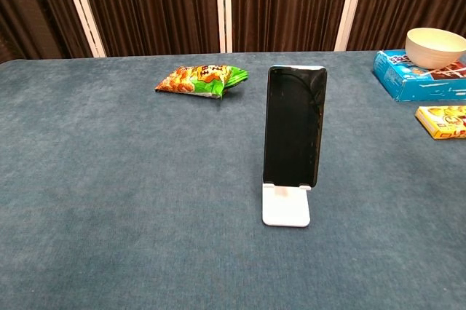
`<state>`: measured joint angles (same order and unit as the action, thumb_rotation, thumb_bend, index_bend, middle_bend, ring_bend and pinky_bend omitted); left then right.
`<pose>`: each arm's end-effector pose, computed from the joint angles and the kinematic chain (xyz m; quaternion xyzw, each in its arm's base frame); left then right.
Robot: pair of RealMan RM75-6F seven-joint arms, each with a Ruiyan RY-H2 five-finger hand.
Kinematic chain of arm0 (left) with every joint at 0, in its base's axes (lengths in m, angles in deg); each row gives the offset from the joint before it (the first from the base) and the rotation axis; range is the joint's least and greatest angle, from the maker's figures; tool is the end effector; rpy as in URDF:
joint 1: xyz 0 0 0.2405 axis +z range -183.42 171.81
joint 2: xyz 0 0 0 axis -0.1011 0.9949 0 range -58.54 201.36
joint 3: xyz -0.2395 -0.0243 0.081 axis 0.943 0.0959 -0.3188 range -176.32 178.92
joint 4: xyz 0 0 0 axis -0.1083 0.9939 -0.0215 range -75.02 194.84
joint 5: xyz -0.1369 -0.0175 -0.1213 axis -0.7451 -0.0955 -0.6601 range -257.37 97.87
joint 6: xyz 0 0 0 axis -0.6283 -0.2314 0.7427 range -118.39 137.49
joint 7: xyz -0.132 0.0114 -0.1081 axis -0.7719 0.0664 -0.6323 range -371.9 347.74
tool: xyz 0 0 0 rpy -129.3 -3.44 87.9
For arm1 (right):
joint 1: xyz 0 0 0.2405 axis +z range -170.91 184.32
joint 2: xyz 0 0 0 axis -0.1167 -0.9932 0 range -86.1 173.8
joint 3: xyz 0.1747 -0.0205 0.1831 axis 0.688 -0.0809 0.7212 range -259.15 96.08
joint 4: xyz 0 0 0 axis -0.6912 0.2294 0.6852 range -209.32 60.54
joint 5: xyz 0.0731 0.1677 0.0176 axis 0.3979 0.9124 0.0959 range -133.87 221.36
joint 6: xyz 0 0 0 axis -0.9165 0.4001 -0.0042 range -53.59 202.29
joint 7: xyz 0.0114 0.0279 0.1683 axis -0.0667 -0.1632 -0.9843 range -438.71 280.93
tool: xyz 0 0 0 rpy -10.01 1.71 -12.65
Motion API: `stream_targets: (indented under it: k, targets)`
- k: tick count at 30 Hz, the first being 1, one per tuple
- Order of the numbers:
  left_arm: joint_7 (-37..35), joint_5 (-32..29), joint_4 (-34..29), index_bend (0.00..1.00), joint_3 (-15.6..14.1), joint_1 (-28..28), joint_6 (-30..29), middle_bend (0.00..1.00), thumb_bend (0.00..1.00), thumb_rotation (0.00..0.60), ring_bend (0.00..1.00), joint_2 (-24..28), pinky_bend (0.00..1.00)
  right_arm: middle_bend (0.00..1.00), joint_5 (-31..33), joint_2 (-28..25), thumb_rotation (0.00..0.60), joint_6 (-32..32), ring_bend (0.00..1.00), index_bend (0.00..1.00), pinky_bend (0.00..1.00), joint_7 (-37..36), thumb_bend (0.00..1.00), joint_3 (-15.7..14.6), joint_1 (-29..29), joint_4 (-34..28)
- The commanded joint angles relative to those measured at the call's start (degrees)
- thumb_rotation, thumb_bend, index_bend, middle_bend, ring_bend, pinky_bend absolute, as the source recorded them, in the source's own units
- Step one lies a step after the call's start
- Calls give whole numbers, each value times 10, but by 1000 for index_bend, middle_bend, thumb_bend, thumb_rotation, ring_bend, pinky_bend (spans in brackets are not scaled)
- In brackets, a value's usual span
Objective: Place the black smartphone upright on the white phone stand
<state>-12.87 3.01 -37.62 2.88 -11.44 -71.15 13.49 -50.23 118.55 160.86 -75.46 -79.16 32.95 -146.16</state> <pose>-0.3013 0.2039 0.1960 -0.5980 -0.4227 -0.3539 0.5818 -0.2266 -0.3101 0.1461 0.7075 -0.1545 0.4487 0.5237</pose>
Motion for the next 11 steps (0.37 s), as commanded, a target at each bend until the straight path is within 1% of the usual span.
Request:
stream_targets:
  k: [1,3,5,7,11]
  targets:
    - [0,3,0,0,-1,1,-2,0,0,600,0,0,0,0,98,-75,600,-69,0,0,0,-41,0,-14,-60,-155]
    - [-1,6,1,0,-2,1,-3,0,0,600,0,0,0,0,109,-82,600,-75,0,0,0,-36,0,-21,-71,-177]
    - [-3,8,1,0,-2,1,-4,0,0,600,0,0,0,0,112,-78,600,-73,0,0,0,-36,0,-29,-85,-181]
    - [-7,11,3,0,-3,2,-6,0,0,600,0,1,0,0,105,-63,600,-62,0,0,0,-29,0,-40,-102,-161]
    - [-11,14,3,0,-4,2,-7,0,0,600,0,2,0,0,97,-48,600,-51,0,0,0,-25,0,-42,-116,-136]
